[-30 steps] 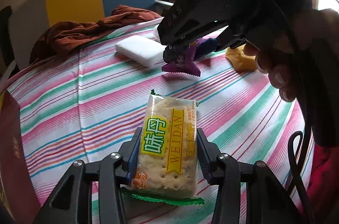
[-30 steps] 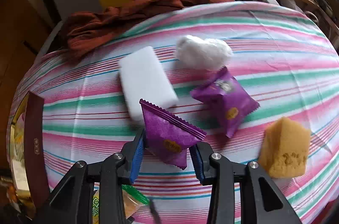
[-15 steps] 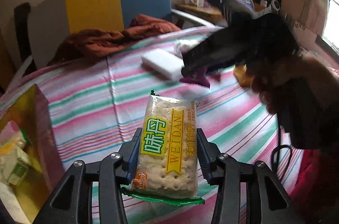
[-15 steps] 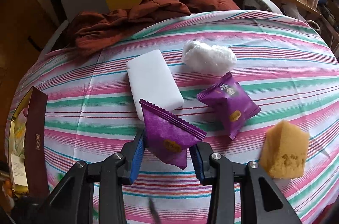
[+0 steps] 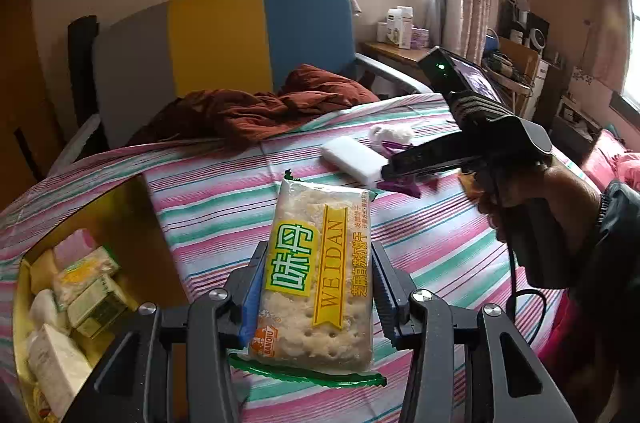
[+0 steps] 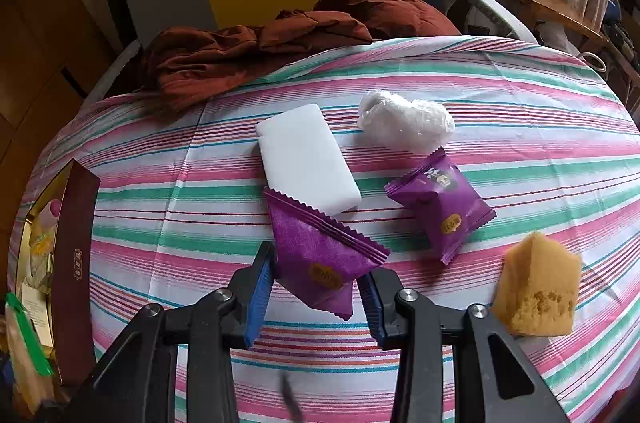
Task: Organize objects
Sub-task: 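Carry the cracker pack and purple packet to the gold tray and release them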
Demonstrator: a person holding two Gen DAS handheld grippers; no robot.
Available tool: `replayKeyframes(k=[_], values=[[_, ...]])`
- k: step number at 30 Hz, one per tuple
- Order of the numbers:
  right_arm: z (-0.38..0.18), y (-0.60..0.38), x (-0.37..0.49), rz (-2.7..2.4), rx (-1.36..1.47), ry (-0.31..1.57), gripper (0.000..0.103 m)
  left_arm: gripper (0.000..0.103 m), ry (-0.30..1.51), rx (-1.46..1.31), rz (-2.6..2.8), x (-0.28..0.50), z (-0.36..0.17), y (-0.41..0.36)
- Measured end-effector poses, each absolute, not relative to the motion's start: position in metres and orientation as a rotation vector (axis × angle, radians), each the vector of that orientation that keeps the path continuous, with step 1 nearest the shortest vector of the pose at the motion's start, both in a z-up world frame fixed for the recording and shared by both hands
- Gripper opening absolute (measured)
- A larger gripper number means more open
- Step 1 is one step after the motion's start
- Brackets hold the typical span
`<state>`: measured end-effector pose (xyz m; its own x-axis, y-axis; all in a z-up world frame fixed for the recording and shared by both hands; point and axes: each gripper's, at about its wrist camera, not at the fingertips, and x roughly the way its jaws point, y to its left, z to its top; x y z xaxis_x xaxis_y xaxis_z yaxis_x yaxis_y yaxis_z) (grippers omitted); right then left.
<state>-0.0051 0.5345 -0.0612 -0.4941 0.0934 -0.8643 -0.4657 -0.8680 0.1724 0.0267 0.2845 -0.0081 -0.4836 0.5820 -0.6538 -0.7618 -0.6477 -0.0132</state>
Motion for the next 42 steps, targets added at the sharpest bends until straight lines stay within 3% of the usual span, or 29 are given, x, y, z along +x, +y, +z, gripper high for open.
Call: replayKeyframes(k=[27,42], values=[[-0.066,0.495,-0.011,2.401,-1.447,0.416,0.04,0.048,0.22,-0.891,2.349,-0.011,-0.004,0.18],[-0.03,0.4,-0.008,2.633,-1.461,0.437,0.04,0.048,0.109,-1.009,2.444,-0.036,-0.021,0.101]])
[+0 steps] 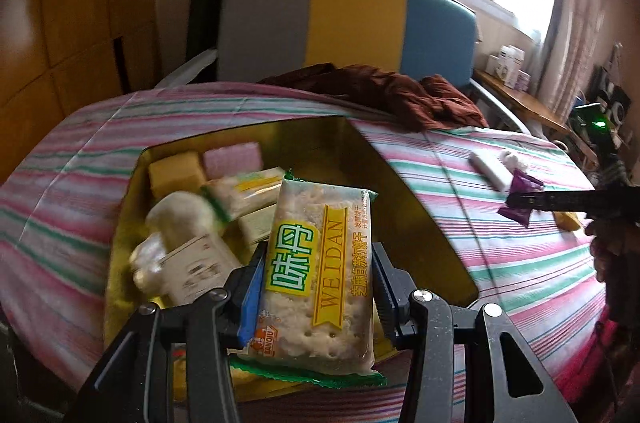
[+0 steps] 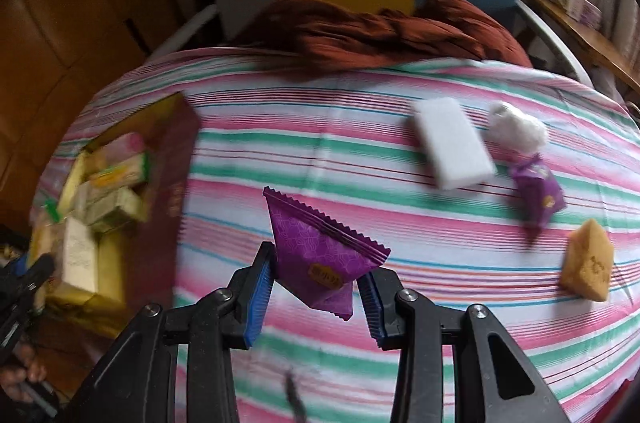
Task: Organize objects
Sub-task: 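Carry the cracker pack and purple packet to the gold tray and release them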
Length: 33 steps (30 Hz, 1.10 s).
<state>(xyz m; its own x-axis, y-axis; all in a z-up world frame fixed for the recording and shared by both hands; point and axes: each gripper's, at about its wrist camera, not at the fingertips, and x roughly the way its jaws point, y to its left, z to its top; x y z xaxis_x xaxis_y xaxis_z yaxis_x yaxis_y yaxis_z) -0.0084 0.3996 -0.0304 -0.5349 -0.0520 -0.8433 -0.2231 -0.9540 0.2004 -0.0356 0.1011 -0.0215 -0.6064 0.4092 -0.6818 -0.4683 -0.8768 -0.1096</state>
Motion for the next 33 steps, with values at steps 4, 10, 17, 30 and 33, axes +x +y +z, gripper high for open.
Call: replayKeyframes(k=[4,10,17,30,33], values=[[-0.023,0.356,-0.01,2.747,-1.474,0.435,0.04,0.048,0.062,-1.027,2.474,-0.037,-0.023,0.074],[-0.015,0.296,-0.013,2.891,-1.511,0.412,0.04,0.048,-0.018,-1.034,2.495,-0.038,-0.022,0.045],[-0.019,0.255,-0.02,2.94,-1.558,0.359,0.04,0.048,-0.125,-1.059,2.438,-0.046,-0.021,0.04],[-0.025,0.245,-0.02,2.921,-1.531,0.34,0.04,0.048,-0.199,-1.062,2.374,-0.061,-0.013,0.058],[-0.026,0.246,-0.02,2.919,-1.53,0.347,0.04,0.048,-0.191,-1.067,2.372,-0.062,-0.016,0.062]])
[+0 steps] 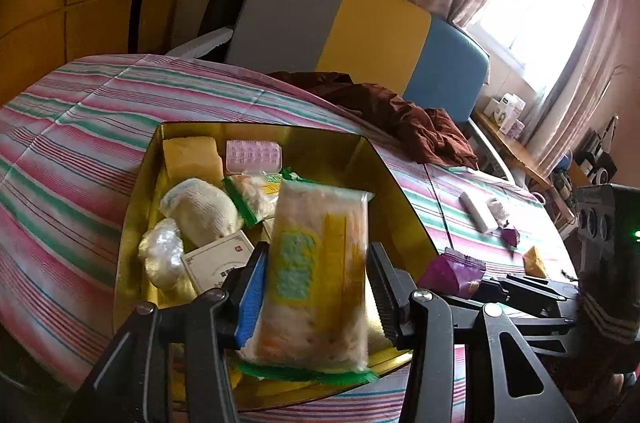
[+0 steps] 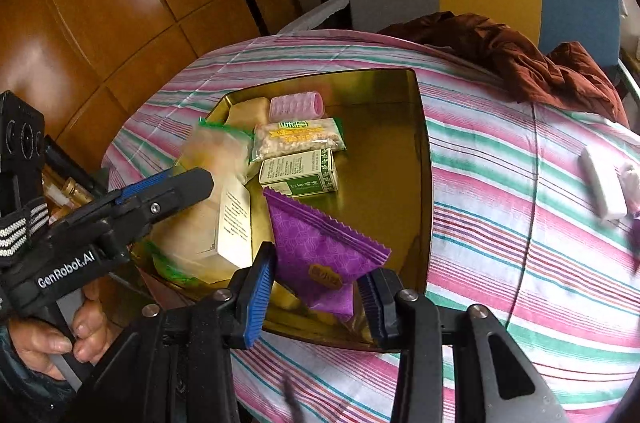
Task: Organize objects
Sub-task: 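Carry the cracker pack and purple packet to the gold tray and release them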
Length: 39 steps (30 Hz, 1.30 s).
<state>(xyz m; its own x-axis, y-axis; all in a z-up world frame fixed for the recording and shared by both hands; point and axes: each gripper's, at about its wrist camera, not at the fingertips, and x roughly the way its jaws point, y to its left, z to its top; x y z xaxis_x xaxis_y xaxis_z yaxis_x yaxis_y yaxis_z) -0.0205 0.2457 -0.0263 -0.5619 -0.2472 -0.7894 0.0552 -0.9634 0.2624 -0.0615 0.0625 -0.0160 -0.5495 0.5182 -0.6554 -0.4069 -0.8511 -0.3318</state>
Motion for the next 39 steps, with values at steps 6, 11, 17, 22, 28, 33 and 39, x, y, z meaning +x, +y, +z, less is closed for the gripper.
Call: replayKeyframes(k=[6,11,17,22,28,33,39], values=[[-0.029,0.245,-0.021,-2.612,1.38,-0.323,0.041,0.048,-0.185,-1.072,2.375,-0.062,-0.02,0.062],[-0.032,0.246,-0.022,-2.633,1.394,-0.337,0.042,0.048,-0.166,-1.074,2.403,-0.061,-0.023,0.058],[-0.036,0.247,-0.021,-2.632,1.407,-0.357,0.042,0.048,-0.139,-1.077,2.43,-0.059,-0.026,0.056],[-0.036,0.247,-0.019,-2.633,1.415,-0.387,0.048,0.051,-0.089,-1.048,2.46,-0.055,-0.024,0.057],[-0.033,0.246,-0.016,-2.66,1.414,-0.374,0.048,0.057,-0.039,-1.014,2.485,-0.049,-0.019,0.06],[-0.03,0.246,-0.013,-2.68,1.408,-0.357,0.049,0.059,-0.006,-0.996,2.511,-0.045,-0.016,0.061],[-0.027,0.249,-0.011,-2.693,1.401,-0.358,0.049,0.061,0.044,-0.966,2.524,-0.039,-0.012,0.065]])
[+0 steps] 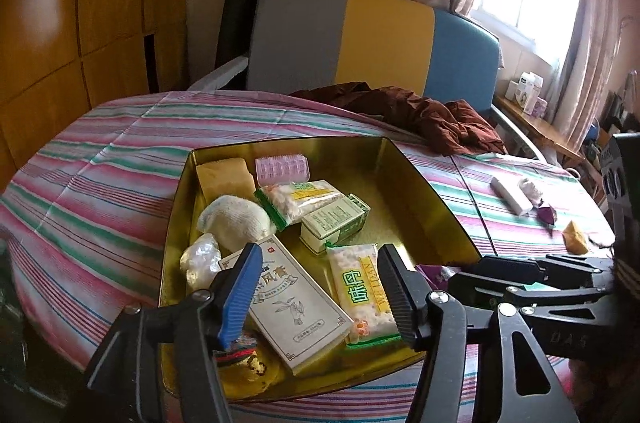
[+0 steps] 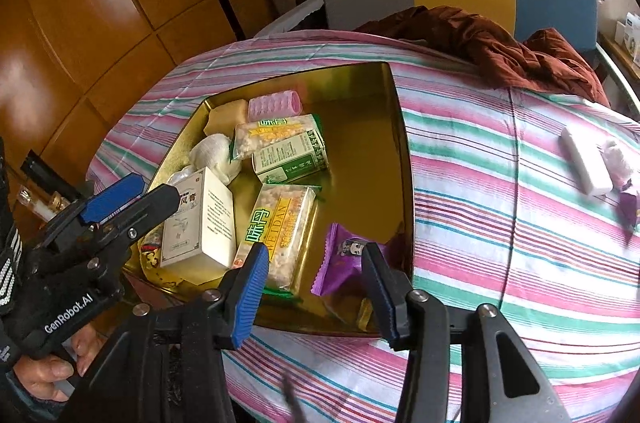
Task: Organize objects
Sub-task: 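Carry the cracker pack and purple packet to the gold tray and release them, then move both grippers away from the tray toward the white bar and purple packet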
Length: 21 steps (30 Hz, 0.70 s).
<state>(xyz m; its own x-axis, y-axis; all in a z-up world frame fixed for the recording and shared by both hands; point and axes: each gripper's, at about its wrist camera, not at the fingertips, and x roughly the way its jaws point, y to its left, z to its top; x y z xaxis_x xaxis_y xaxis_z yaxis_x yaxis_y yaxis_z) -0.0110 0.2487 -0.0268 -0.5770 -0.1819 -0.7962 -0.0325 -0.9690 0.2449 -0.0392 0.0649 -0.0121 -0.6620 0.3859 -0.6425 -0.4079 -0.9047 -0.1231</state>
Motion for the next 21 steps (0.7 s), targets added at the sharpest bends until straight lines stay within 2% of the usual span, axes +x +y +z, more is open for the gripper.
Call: replayKeyframes(k=[9,21], values=[[-0.018,0.262,-0.008,-2.743,1.389,-0.344,0.049,0.067,0.111,-0.923,2.516,-0.029,-0.006,0.075],[-0.016,0.313,-0.001,-2.843,1.458,-0.412,0.049,0.069,0.183,-0.908,2.477,-0.021,-0.004,0.094]])
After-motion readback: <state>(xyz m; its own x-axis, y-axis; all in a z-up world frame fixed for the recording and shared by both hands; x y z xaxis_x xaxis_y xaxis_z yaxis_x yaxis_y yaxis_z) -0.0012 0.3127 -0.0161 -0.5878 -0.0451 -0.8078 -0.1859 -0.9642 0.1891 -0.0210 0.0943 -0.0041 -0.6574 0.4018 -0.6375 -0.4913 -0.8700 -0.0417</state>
